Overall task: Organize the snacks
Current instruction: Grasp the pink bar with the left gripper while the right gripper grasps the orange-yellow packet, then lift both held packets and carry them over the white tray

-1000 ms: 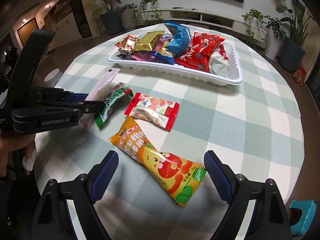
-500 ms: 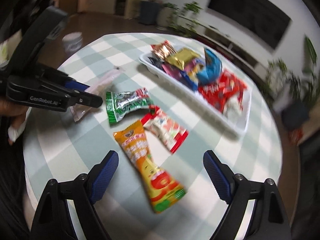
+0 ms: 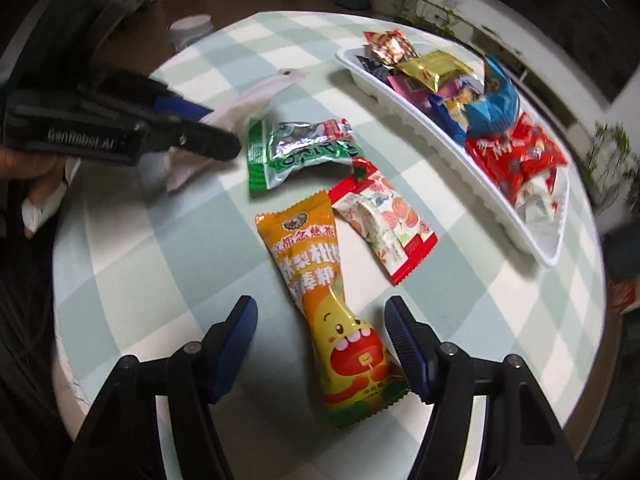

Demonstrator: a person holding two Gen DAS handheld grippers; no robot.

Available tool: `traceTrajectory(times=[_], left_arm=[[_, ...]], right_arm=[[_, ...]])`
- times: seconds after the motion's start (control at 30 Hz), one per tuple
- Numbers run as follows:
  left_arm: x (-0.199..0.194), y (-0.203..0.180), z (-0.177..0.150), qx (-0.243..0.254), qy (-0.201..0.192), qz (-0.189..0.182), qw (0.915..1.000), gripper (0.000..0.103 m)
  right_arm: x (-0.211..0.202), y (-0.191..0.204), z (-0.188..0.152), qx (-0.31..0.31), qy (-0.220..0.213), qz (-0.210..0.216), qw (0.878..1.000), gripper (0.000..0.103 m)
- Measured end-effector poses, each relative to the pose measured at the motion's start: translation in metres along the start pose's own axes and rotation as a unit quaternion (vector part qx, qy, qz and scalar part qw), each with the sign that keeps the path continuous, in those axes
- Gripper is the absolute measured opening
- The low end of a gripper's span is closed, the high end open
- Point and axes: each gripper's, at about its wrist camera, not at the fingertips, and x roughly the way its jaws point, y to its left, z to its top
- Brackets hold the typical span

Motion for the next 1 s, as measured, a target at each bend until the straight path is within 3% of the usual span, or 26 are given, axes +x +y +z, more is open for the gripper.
traceTrajectory(times=[0.13,0.27,0.33,0.67,0.87,1.0], left_arm=[[0.001,-0.001,0.000,0.000,0.001,-0.001,1.0000,0.028],[0.002,-0.002,0.000,0.002,0.002,-0.003,1.0000,0.028],[0.002,-0.001,0.000,0.001,0.002,-0.004,1.0000,0.028],[-0.001,0.001,0.000,-0.004,-0.006,-0.007,0.9999,0.028],[-0.006,0.003,0.001,-0.010,-0.019,-0.010,0.9997,0.028],[-0.013,0.003,0.003,-0.017,-0.036,-0.025,0.9989,0.028]], right_arm=[[0.002,-0.010,-0.003,0.041,0.000,0.046,0.998,0.057],[0.000,-0.015,-0.005,0.070,-0.003,0.059,0.996,0.046],[-0.001,-0.022,-0.005,0.093,-0.002,0.066,0.994,0.029],[-0.013,-0.023,-0.021,0.146,-0.028,0.089,0.985,0.023],[-0.037,-0.029,-0.026,0.194,-0.080,0.098,0.973,0.022],[-0.058,-0.044,-0.023,0.238,-0.131,0.101,0.957,0.022]])
